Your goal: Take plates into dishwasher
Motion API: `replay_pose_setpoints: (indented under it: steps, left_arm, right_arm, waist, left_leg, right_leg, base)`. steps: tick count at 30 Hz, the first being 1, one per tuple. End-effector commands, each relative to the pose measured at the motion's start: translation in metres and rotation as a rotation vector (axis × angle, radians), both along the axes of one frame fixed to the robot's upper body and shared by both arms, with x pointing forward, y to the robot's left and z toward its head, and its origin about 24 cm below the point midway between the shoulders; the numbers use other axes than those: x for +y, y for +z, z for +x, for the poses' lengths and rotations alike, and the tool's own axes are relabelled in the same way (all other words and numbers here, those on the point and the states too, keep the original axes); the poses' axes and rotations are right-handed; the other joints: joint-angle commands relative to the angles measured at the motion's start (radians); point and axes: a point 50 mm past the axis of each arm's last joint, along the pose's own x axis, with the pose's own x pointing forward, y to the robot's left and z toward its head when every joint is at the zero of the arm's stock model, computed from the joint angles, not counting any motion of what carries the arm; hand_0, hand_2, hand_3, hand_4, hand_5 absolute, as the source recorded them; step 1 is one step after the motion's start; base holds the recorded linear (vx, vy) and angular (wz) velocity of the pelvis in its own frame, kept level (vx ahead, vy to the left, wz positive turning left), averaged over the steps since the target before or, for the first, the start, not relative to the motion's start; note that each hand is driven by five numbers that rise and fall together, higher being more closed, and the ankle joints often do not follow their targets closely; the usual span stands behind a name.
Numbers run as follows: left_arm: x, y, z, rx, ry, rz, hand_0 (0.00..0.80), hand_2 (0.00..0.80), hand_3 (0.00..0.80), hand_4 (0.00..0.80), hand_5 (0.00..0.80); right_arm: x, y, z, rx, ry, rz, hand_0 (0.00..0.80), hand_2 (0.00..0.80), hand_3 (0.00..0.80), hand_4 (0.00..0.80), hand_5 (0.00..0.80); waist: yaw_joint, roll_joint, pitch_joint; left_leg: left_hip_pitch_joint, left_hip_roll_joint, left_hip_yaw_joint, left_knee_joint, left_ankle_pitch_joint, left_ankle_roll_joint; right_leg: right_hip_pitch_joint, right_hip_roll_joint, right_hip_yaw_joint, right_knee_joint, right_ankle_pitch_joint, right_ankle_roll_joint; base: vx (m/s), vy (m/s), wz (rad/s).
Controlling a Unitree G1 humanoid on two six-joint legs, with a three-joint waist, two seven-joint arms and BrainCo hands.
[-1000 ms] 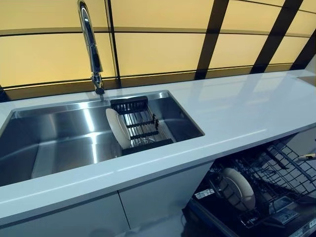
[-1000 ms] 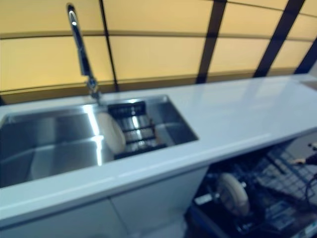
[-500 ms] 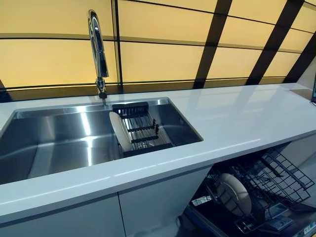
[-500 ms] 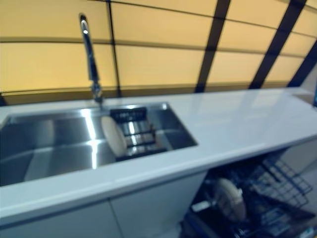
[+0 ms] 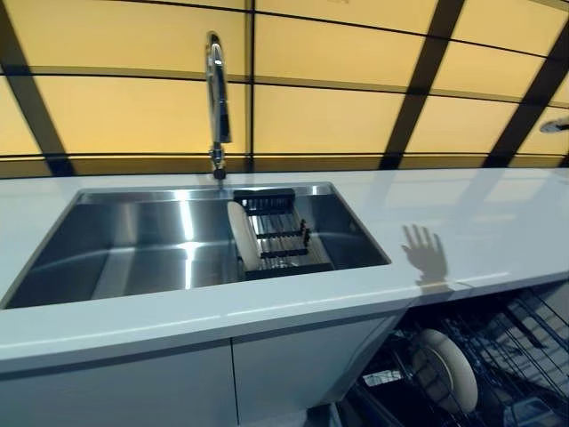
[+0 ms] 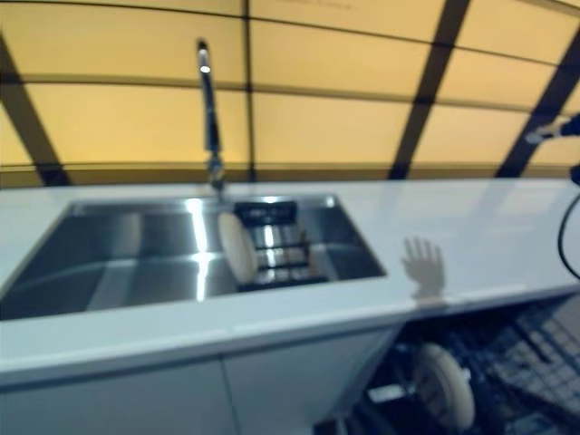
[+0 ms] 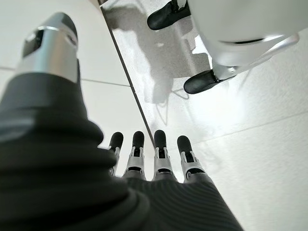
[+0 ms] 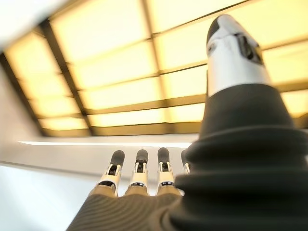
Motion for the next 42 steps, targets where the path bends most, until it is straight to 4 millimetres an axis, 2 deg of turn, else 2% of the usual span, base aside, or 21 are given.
replay_pose_setpoints:
  steps: [1,4,8,13,21,31,42]
  left_arm:
    - [0.015,0.005,0.004,-0.010,0.029,0.031,0.000,0.000,0.000,0.000,0.000]
    - [0.014,0.004,0.002,-0.008,0.044,0.025,0.000,0.000,0.000,0.000,0.000]
    - [0.014,0.004,-0.001,-0.002,0.063,0.022,0.000,0.000,0.000,0.000,0.000]
    - [0.014,0.003,-0.005,0.007,0.072,0.014,0.000,0.000,0.000,0.000,0.000]
    - [0.020,0.002,-0.017,0.042,0.042,0.047,0.000,0.000,0.000,0.000,0.000]
    - [0.018,0.008,0.005,-0.042,0.026,0.030,0.000,0.000,0.000,0.000,0.000]
    - [0.017,0.011,0.015,-0.078,0.037,0.014,0.000,0.000,0.000,0.000,0.000]
  right_arm:
    - [0.030,0.024,-0.002,-0.032,0.066,-0.249,0.000,0.000,0.000,0.000,0.000]
    - [0.054,0.016,0.006,0.022,0.156,-0.372,0.000,0.000,0.000,0.000,0.000]
    - [0.092,0.003,0.014,0.067,0.275,-0.629,0.000,0.000,0.000,0.000,0.000]
    - [0.114,-0.009,0.018,0.096,0.375,-0.704,0.000,0.000,0.000,0.000,0.000]
    - [0.123,-0.015,0.025,0.123,0.383,-0.738,0.000,0.000,0.000,0.000,0.000]
    - [0.146,-0.007,0.028,0.059,0.381,-0.808,0.000,0.000,0.000,0.000,0.000]
    - [0.165,-0.009,0.025,0.078,0.436,-0.846,0.000,0.000,0.000,0.000,0.000]
  waist:
    - [0.042,-0.060,-0.007]
    - [0.055,-0.061,-0.005]
    - [0.084,-0.069,0.001]
    - [0.110,-0.075,0.008]
    - [0.146,-0.071,0.032]
    - [0.164,-0.049,0.128]
    - [0.160,-0.045,0.154]
  left_leg:
    - [-0.012,-0.043,-0.064,0.002,-0.022,0.029]
    - [-0.020,-0.041,-0.073,0.002,-0.018,0.026]
    - [-0.032,-0.039,-0.092,0.002,-0.011,0.022]
    - [-0.046,-0.039,-0.115,0.002,-0.001,0.016]
    - [-0.085,-0.038,-0.139,0.002,0.024,0.007]
    - [-0.165,-0.032,-0.156,0.002,0.055,-0.002]
    - [-0.177,-0.027,-0.149,0.002,0.055,-0.007]
  right_leg:
    - [0.027,-0.003,-0.003,0.002,-0.006,0.089]
    - [0.026,-0.008,-0.017,0.002,-0.007,0.091]
    - [0.026,-0.018,-0.046,0.002,-0.009,0.094]
    - [0.029,-0.024,-0.076,0.002,-0.010,0.095]
    - [0.014,-0.033,-0.120,0.002,-0.012,0.090]
    - [-0.045,-0.036,-0.144,0.002,-0.008,0.084]
    - [-0.059,-0.037,-0.147,0.002,-0.009,0.083]
  base:
    - [0.014,-0.003,0.25]
    - [0.013,-0.001,0.26]
    - [0.021,-0.013,0.16]
    - [0.034,-0.016,0.20]
    - [0.031,-0.018,0.21]
    - [-0.110,-0.006,0.18]
    - [-0.007,-0.001,0.01]
